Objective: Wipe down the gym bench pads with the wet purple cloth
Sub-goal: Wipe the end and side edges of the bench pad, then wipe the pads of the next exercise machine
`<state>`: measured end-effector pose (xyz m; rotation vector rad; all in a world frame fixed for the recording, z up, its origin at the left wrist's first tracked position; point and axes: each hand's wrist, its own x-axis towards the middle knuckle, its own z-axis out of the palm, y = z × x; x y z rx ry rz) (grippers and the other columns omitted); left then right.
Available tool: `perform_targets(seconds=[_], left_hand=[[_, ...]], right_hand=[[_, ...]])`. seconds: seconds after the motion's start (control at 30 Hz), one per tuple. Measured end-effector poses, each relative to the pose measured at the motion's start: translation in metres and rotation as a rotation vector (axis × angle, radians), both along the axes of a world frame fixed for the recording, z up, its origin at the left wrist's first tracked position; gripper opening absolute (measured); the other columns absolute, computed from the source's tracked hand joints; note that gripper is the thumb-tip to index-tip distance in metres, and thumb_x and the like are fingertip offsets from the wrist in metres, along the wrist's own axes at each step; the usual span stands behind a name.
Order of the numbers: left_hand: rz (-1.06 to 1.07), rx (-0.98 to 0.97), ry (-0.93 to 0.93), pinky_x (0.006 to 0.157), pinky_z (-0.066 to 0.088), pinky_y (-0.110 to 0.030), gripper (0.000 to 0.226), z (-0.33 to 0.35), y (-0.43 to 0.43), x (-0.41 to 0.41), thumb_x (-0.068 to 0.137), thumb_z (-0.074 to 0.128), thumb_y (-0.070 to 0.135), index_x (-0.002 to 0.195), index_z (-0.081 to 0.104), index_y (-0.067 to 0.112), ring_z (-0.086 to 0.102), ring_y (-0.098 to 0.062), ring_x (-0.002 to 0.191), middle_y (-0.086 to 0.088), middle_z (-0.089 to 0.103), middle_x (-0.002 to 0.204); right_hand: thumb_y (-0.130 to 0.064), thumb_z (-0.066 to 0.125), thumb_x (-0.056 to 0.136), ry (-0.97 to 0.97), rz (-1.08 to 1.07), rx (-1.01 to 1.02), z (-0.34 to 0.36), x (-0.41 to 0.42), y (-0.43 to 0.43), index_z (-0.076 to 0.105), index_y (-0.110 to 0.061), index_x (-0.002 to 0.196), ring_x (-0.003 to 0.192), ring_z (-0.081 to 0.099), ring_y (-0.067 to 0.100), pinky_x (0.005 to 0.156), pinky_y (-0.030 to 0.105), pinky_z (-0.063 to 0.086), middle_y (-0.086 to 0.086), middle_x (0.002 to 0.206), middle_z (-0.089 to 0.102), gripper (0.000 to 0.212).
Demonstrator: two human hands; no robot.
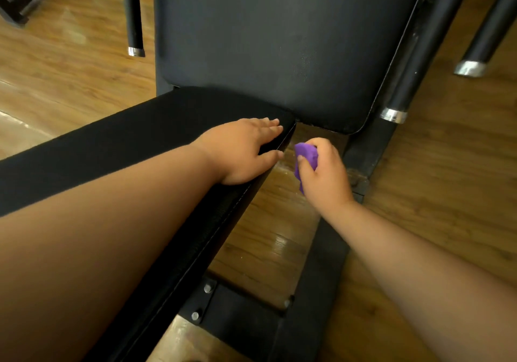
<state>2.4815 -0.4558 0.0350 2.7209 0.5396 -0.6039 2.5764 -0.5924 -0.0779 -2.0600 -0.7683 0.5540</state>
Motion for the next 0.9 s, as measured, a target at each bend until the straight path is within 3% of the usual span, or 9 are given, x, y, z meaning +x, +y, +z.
perform_targets(seconds=[0.07,0.23,0.3,0.4,0.7,0.9], left_hand=[[-0.005,0.084,-0.068,0.117,0.017,-0.029,0.057,0.007,-0.004,-0.004,0.101,0.035,0.044,0.153,0.024,0.023,0.015,-0.01,0.147,0.006,0.021,0.16],[-0.002,0.146,-0.008,0.119,0.012,-0.032,0.059,0.043,-0.033,-0.018,0.101,0.033,0.045,0.153,0.024,0.018,0.011,-0.016,0.149,0.0,0.021,0.16],[0.006,0.126,0.001,0.119,0.009,-0.031,0.06,0.069,-0.055,-0.03,0.101,0.033,0.044,0.154,0.02,0.018,0.008,-0.017,0.149,0.0,0.018,0.161],[-0.045,0.155,-0.006,0.119,0.005,-0.031,0.061,0.116,-0.088,-0.045,0.102,0.029,0.042,0.155,0.013,0.016,0.004,-0.019,0.15,-0.002,0.013,0.162],[-0.063,0.243,-0.028,0.119,-0.006,-0.035,0.064,0.271,-0.168,-0.061,0.103,0.019,0.04,0.153,-0.007,0.011,-0.009,-0.023,0.149,-0.007,-0.005,0.163],[-0.09,0.226,-0.122,0.119,-0.008,-0.035,0.064,0.348,-0.223,-0.073,0.103,0.024,0.039,0.154,-0.003,0.009,-0.006,-0.024,0.15,-0.009,-0.002,0.163]], right_hand=[[-0.022,0.051,0.098,-0.107,0.078,-0.093,0.023,-0.002,-0.015,0.049,-0.018,0.13,0.103,0.05,0.01,0.073,0.006,0.037,0.001,0.127,0.049,0.032],[-0.01,0.057,0.093,-0.344,0.272,-0.223,0.091,-0.014,-0.052,0.052,-0.01,0.135,0.119,0.054,0.028,0.096,0.035,0.044,0.01,0.131,0.057,0.043],[-0.006,0.058,0.091,-0.404,0.32,-0.264,0.124,-0.02,-0.063,0.051,-0.01,0.137,0.129,0.049,0.029,0.106,0.04,0.038,0.01,0.137,0.054,0.046],[-0.007,0.052,0.095,-0.419,0.379,-0.349,0.176,-0.028,-0.08,0.042,-0.013,0.145,0.142,0.033,0.022,0.115,0.037,0.025,0.006,0.149,0.043,0.051],[0.003,0.075,0.069,-0.617,0.338,-0.266,0.331,-0.046,-0.158,0.06,-0.013,0.129,0.129,0.051,0.029,0.102,0.049,0.041,0.004,0.135,0.059,0.064],[-0.002,0.08,0.069,-0.707,0.301,-0.291,0.414,-0.066,-0.216,0.061,-0.012,0.127,0.126,0.055,0.025,0.102,0.046,0.041,0.003,0.131,0.062,0.062]])
